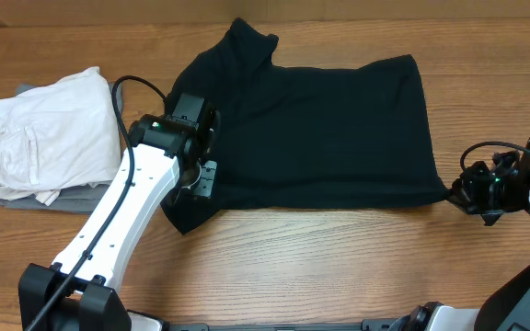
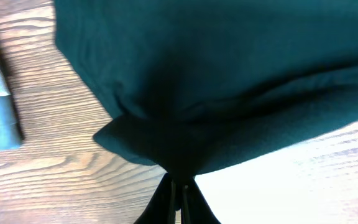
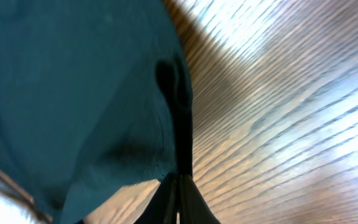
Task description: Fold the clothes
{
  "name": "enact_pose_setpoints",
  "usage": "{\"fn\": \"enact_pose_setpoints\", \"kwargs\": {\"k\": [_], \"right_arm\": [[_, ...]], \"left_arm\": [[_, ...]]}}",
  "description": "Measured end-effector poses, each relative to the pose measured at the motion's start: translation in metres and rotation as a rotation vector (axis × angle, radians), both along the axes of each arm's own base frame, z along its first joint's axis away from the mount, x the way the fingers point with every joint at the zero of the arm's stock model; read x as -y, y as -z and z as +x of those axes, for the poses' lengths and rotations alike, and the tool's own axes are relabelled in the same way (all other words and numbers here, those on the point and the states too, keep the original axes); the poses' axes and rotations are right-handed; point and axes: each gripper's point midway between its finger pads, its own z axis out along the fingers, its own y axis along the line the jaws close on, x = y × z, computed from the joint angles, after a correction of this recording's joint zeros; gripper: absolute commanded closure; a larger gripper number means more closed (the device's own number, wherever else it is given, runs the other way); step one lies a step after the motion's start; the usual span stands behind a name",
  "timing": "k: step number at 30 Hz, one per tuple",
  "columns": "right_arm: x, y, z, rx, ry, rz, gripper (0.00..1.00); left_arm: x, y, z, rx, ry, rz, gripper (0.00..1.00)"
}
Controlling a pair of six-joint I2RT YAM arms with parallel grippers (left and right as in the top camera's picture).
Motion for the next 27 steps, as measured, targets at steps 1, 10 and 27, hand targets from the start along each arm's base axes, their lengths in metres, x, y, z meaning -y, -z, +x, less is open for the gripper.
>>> {"fn": "enact_pose_setpoints", "kwargs": {"k": [1, 10, 27], "right_arm": [[0.002, 0.000, 0.002, 0.004, 0.006, -0.011, 0.96], [0.006, -0.005, 0.042, 0.144, 0.005, -0.078, 0.96], [-0.002, 0.010, 0.108, 0.255, 0.033, -0.187, 0.96]], "left_arm": [[0.001, 0.000, 0.000, -0.003, 0.006, -0.007, 0.96], [0.013, -0.005, 0.031, 0.123, 0.049, -0.051, 0.96], [0.020, -0.022, 0.093, 0.374, 0.211, 0.002, 0.95]]}}
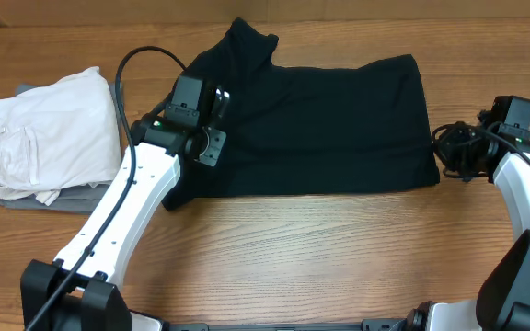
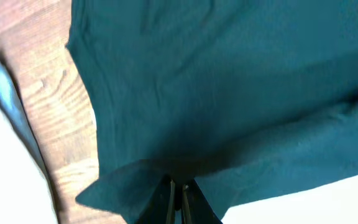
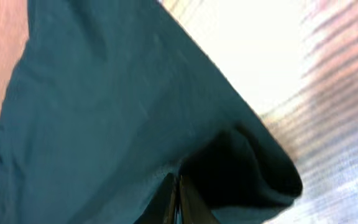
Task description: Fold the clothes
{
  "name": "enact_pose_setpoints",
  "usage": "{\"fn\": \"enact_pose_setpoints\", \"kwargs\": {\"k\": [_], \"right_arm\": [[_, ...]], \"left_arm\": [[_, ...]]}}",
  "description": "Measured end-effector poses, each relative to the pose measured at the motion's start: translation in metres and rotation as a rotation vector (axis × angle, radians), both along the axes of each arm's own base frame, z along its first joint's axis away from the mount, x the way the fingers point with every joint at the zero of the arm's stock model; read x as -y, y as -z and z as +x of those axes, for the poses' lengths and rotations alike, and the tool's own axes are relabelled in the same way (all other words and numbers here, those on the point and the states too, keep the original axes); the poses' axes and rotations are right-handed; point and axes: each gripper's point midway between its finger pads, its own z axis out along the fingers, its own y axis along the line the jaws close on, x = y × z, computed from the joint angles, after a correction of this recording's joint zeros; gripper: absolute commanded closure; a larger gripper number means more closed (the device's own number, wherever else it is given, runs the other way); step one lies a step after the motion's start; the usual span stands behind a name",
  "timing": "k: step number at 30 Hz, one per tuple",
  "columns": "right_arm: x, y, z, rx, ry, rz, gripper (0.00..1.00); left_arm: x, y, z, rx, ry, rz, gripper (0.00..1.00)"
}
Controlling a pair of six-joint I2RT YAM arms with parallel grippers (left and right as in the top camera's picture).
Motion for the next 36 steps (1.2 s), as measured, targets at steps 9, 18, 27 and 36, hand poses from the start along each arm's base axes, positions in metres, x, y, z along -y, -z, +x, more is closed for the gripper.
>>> {"fn": "enact_pose_setpoints", "kwargs": {"k": [9, 18, 27, 36], "right_arm": [[0.006, 0.022, 0.018, 0.011, 0.028, 0.011, 0.96], [0.010, 0.023, 0.036, 0.074, 0.023, 0.003, 0.96], [0.010, 0.021, 0.038, 0.089, 0.021, 0.001, 0.96], [0.012, 0.018, 0.042, 0.108, 0.023, -0.005, 0.29]], "left_arm": [[0.000, 0.037, 0.005, -0.082, 0.035, 0.054, 0.96], [-0.008, 0.054, 0.016, -0.083, 0.010, 0.116, 0.95], [-0.005, 0.047, 0.032, -0.009, 0.000, 0.106, 0.89], [-0.005, 0.041, 0.043, 0.041, -0.009, 0.104, 0.29]]}}
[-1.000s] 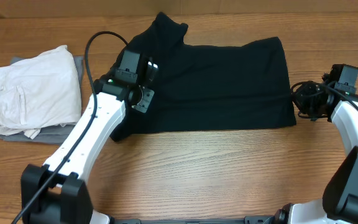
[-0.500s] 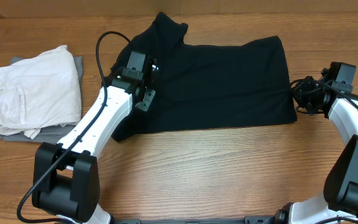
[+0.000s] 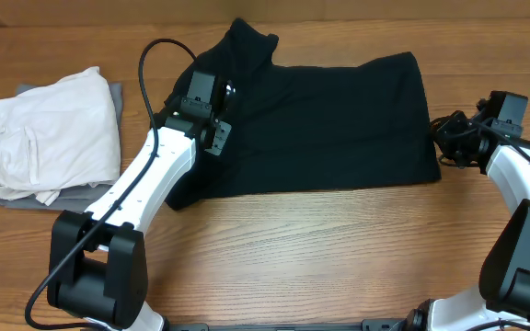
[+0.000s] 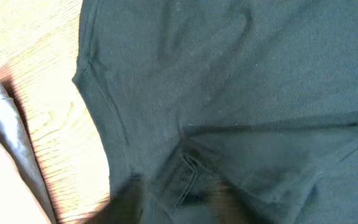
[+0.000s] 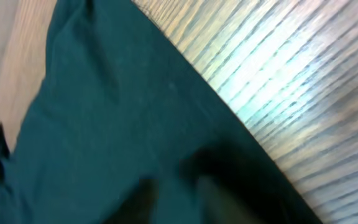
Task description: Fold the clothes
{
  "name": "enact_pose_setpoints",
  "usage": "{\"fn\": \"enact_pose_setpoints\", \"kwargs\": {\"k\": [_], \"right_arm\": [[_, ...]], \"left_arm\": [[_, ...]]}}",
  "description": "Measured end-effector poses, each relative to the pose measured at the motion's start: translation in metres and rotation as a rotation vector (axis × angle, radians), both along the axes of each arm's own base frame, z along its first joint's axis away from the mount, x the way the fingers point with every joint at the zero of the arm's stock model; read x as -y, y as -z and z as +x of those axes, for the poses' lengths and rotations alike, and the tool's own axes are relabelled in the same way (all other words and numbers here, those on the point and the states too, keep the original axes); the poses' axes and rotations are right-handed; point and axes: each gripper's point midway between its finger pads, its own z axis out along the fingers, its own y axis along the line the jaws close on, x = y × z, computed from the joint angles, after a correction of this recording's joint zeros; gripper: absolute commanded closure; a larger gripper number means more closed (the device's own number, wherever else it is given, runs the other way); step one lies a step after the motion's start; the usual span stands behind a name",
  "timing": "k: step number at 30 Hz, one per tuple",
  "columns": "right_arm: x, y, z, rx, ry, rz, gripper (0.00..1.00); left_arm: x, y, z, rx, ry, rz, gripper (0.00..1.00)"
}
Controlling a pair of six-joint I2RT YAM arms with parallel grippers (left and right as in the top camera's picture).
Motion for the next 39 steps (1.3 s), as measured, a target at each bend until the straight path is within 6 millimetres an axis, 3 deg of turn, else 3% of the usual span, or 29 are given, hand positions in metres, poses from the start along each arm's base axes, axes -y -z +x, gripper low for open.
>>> {"fn": "enact_pose_setpoints", "kwargs": {"k": [6, 8, 14, 18, 23, 28, 39], "right_arm": [[-0.002, 0.005, -0.009, -0.040, -0.001, 0.024, 0.26], [-0.001, 0.007, -0.014, -0.058, 0.005, 0.040, 0.27], [-0.005, 0.011, -0.026, -0.104, 0.003, 0.092, 0.30], [-0.010, 0.012, -0.030, -0.116, -0.005, 0.113, 0.32], [-0.011, 0.011, -0.029, -0.113, -0.009, 0.121, 0.33], [-0.011, 0.011, -0.029, -0.113, -0.010, 0.122, 0.33], [-0.011, 0.011, -0.030, -0.114, -0.008, 0.119, 0.31]], "left_arm": [[-0.017, 0.003, -0.021, -0.088, -0.082, 0.044, 0.14], [-0.025, 0.001, -0.031, -0.138, -0.128, 0.045, 0.13], [-0.055, 0.002, -0.031, -0.186, -0.272, -0.095, 0.32], [-0.064, 0.019, -0.019, -0.220, -0.319, -0.267, 0.46], [-0.044, 0.058, -0.011, -0.307, -0.272, -0.407, 0.44], [-0.023, 0.087, -0.017, -0.390, -0.233, -0.426, 0.56], [-0.027, 0.096, -0.018, -0.383, -0.243, -0.332, 0.89]]}}
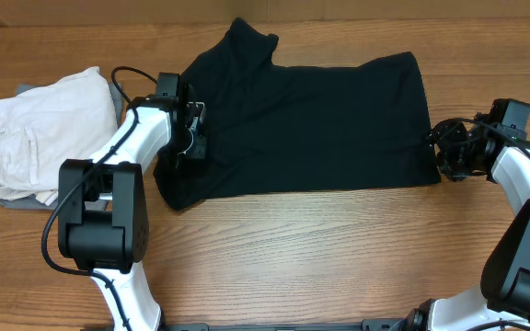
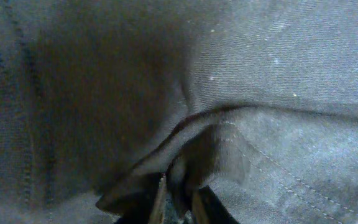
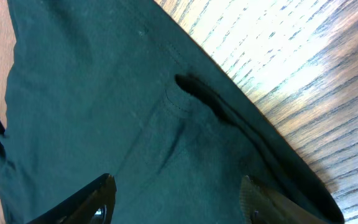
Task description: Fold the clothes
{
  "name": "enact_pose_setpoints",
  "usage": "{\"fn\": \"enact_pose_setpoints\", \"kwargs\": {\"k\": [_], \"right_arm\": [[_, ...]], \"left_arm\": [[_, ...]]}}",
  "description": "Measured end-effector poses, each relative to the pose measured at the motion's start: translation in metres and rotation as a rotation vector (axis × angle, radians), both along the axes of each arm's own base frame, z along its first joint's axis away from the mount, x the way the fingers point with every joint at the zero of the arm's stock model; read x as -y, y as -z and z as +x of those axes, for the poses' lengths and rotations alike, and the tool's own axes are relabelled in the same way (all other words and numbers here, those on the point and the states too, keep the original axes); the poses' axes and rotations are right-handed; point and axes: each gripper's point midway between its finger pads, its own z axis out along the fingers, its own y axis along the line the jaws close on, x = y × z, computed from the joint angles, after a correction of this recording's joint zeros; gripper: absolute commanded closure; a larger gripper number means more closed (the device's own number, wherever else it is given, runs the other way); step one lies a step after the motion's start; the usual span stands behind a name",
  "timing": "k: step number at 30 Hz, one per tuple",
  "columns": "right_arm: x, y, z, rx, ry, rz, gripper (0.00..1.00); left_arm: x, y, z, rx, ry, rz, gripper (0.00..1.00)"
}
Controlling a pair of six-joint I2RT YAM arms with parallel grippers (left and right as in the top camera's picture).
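A black shirt (image 1: 320, 119) lies across the middle of the table, folded into a wide band, with one sleeve sticking out at the back (image 1: 247, 37). My left gripper (image 1: 190, 138) sits at the shirt's left edge. In the left wrist view the gripper (image 2: 178, 196) is shut on a raised pinch of the dark fabric (image 2: 260, 93). My right gripper (image 1: 442, 156) hovers at the shirt's right edge. In the right wrist view it (image 3: 179, 196) is wide open over the cloth (image 3: 104, 93), holding nothing.
White trousers (image 1: 44, 138) lie folded on a grey garment (image 1: 26, 198) at the left of the wooden table (image 1: 339, 257). Bare wood (image 3: 303, 74) shows just right of the shirt's edge.
My left gripper has shifted left from the shirt's inner left part to its left edge and shut on a fold of fabric. The right gripper stays open at the right edge.
Both grippers were first shut on the shirt's near corners at the front. Then they held those corners farther back, with the near edge shortened. Then both had let go and the shirt lay folded. Now the left has pinched the left edge.
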Motion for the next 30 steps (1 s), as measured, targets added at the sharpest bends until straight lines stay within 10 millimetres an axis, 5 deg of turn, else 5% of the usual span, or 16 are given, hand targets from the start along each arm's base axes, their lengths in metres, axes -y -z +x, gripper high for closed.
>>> {"fn": "enact_pose_setpoints", "kwargs": {"k": [5, 20, 30], "right_arm": [[0.001, 0.000, 0.000, -0.002, 0.002, -0.005, 0.30], [0.001, 0.000, 0.000, -0.001, 0.003, -0.007, 0.28], [0.001, 0.000, 0.000, 0.000, 0.003, -0.007, 0.28]], "left_arm": [[-0.001, -0.004, 0.000, -0.010, -0.014, 0.006, 0.96], [-0.010, -0.057, 0.027, 0.037, -0.039, 0.065, 0.94], [-0.012, -0.058, 0.022, 0.016, -0.039, 0.076, 0.95]]}}
